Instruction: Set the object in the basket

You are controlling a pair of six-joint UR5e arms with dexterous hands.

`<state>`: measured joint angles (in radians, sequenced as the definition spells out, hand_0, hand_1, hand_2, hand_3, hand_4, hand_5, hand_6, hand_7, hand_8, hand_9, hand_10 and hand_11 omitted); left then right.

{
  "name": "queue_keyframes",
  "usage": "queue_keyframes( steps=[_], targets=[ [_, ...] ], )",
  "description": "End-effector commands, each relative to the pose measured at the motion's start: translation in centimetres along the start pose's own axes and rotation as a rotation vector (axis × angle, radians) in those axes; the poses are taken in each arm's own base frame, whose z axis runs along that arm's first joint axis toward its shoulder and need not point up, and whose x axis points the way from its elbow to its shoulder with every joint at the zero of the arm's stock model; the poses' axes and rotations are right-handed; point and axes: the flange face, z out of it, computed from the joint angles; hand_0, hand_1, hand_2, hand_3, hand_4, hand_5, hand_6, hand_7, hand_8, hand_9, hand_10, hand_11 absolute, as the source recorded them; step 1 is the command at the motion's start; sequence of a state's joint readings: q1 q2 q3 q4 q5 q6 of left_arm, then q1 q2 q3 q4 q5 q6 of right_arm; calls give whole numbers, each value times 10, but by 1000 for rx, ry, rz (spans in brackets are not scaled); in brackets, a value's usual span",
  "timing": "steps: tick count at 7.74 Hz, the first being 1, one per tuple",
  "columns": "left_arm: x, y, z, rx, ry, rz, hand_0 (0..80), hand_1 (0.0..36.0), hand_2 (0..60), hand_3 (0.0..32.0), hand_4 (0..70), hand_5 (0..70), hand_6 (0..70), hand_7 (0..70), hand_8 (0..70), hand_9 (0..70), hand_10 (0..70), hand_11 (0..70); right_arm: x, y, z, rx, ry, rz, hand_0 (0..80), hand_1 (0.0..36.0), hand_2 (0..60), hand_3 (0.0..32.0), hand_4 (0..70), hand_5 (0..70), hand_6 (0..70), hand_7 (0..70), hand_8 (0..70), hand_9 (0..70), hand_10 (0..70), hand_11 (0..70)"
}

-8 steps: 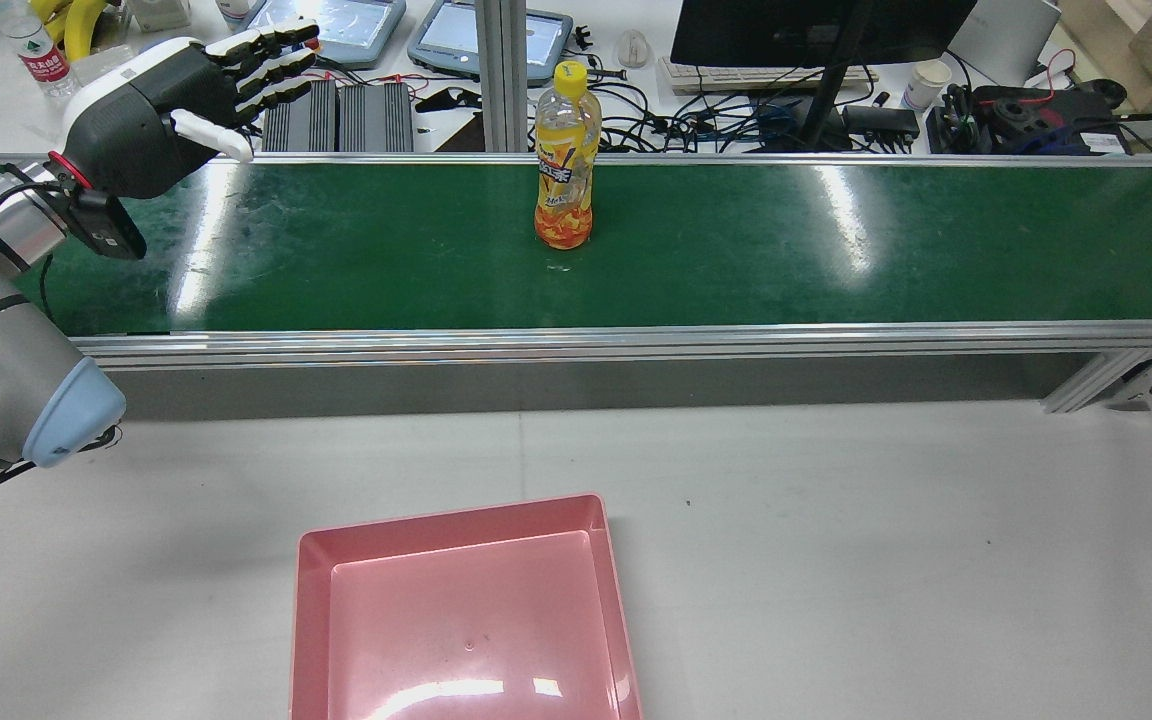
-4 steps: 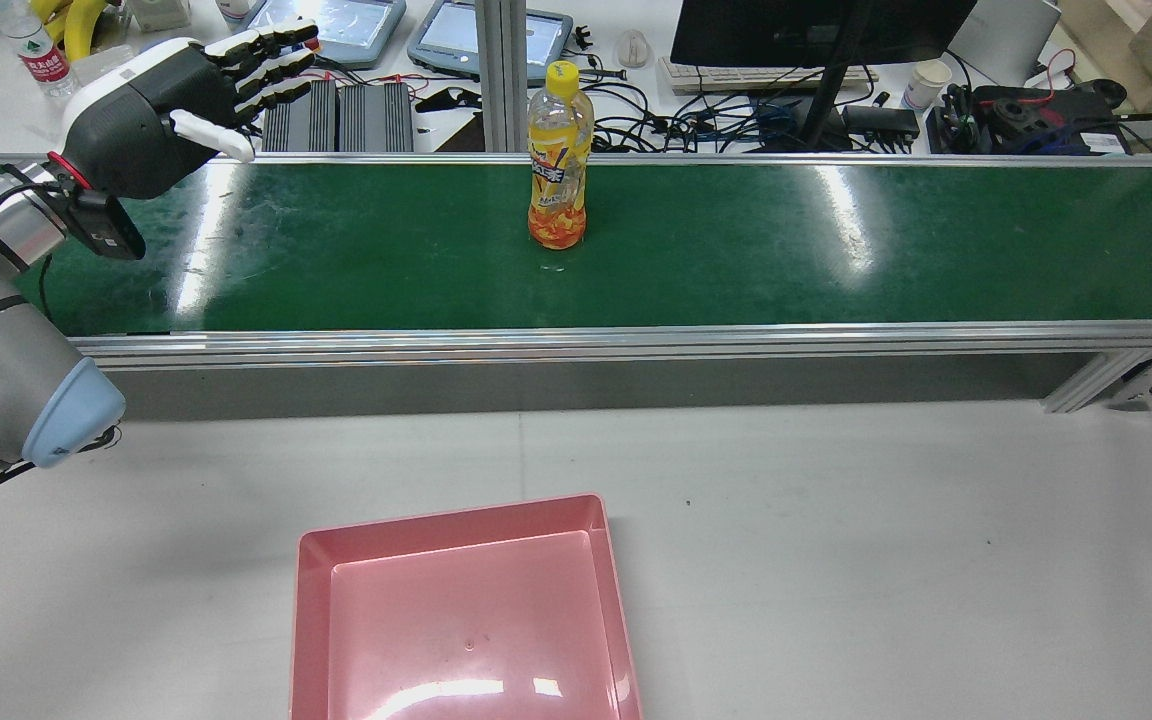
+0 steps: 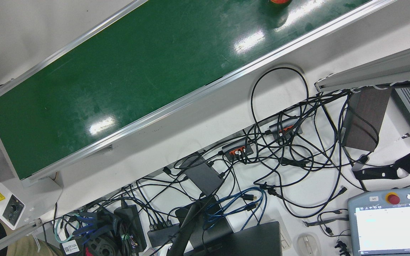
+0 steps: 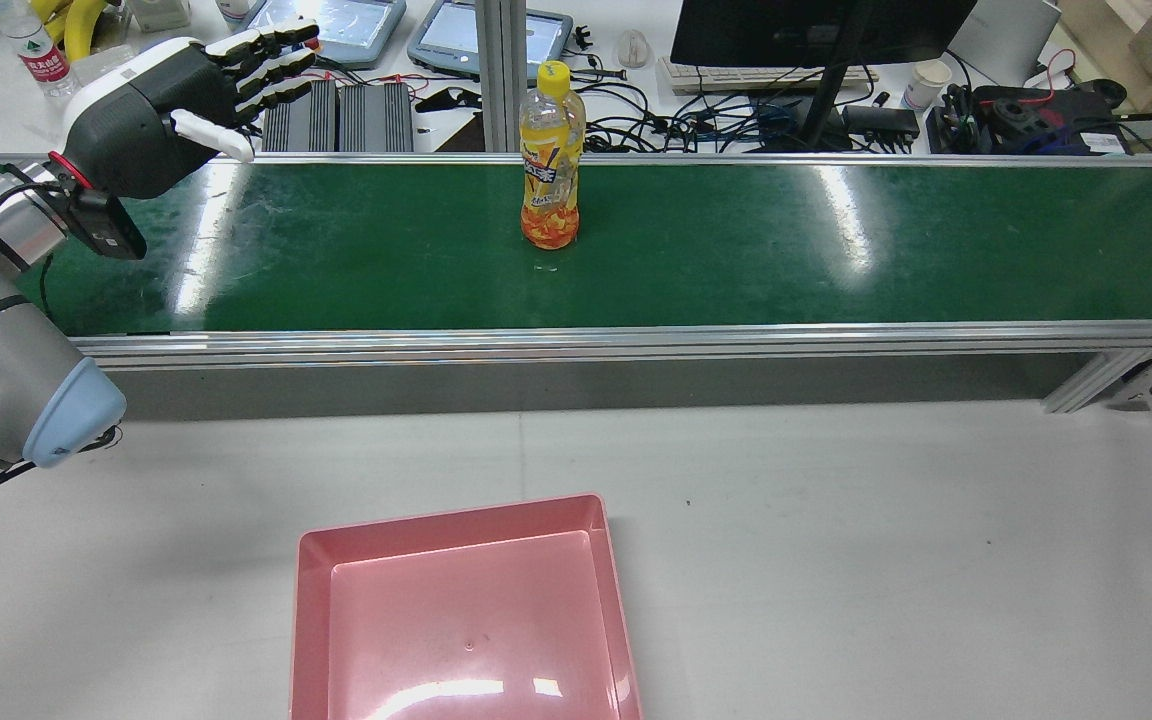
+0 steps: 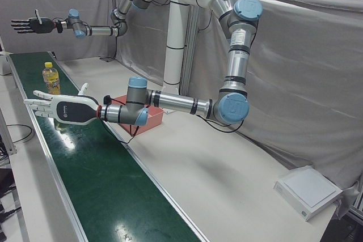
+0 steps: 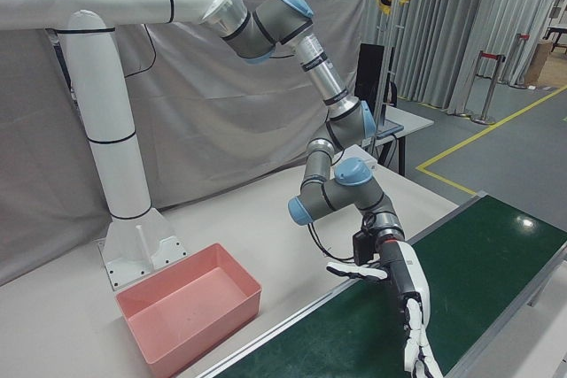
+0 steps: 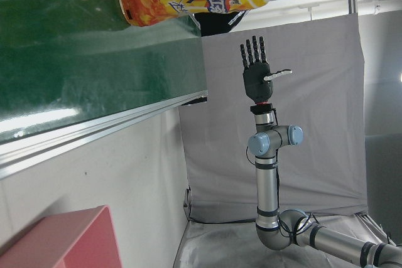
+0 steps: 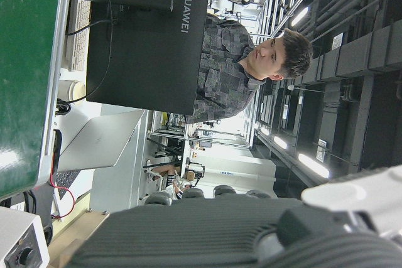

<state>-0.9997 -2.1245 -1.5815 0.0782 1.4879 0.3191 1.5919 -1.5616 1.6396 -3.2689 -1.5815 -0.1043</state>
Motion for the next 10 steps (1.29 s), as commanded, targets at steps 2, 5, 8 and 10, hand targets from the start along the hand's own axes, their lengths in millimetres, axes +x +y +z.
queue_keyframes(
  steps=[2,5,8,10],
  targets=[
    [-1,0,0,0,-1,0,539,80,0,14,148,120,14,0,73,81,65,107,0,-1,0,1,0,0,0,0,0,0,0,0,0,0,0,0,0,0],
    [-1,0,0,0,-1,-1,541,82,0,16,152,117,14,0,72,80,62,104,0,0,0,1,0,0,0,0,0,0,0,0,0,0,0,0,0,0],
    [1,4,3,-15,9,1,539,89,0,18,148,128,13,0,71,80,66,109,0,1,0,0,0,2,0,0,0,0,0,0,0,0,0,0,0,0],
    [4,21,14,-35,16,0,550,98,0,18,153,125,15,0,71,81,66,111,-1,4,0,-6,-1,1,0,0,0,0,0,0,0,0,0,0,0,0]
  ],
)
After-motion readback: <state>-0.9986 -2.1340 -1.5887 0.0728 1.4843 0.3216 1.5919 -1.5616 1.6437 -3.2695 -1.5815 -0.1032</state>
